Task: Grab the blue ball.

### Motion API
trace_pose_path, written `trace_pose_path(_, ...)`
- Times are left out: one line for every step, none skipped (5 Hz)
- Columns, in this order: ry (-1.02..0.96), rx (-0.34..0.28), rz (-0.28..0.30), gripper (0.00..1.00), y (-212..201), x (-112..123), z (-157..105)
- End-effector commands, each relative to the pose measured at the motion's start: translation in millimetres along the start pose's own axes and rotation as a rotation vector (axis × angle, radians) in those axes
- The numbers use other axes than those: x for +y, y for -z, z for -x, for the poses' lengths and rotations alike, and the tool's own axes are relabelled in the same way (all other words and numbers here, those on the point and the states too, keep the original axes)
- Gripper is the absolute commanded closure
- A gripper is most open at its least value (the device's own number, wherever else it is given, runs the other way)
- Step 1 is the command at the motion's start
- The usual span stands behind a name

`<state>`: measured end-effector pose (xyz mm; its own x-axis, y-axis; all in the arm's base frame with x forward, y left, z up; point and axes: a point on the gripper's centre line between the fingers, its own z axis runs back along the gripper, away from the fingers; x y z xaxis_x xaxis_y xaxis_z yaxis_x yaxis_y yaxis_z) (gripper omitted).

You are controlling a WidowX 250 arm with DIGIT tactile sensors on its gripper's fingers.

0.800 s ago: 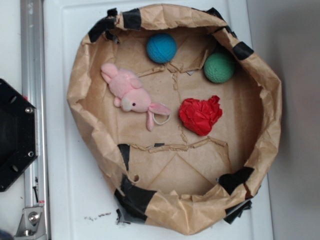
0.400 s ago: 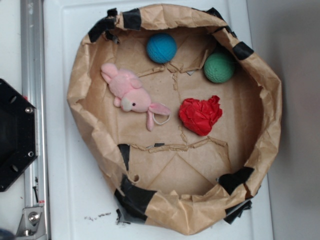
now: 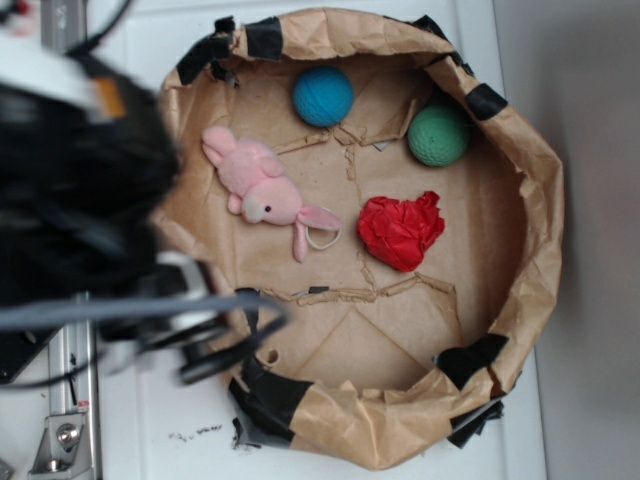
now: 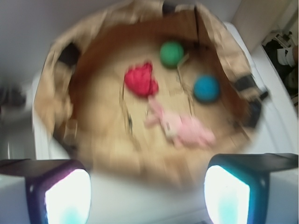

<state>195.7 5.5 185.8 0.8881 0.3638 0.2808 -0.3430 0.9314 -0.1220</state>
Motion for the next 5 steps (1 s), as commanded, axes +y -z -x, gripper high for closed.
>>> trace_pose_path(-0.425, -0.085, -0.119, 0.00, 73.3, 24.6, -66.9)
trace_pose_path(-0.661, -0.100, -0.195, 0.00, 102.7, 46.9, -69.2)
trace_pose_path(-0.757, -0.106, -0.294, 0.00, 114.8, 61.5, -65.5)
trace_pose_path(-0.843, -0.068, -0.326, 0.00, 129.8, 82.5, -54.7)
trace_pose_path(-0.856, -0.064, -0.348, 0.00, 141.8, 91.4, -55.5)
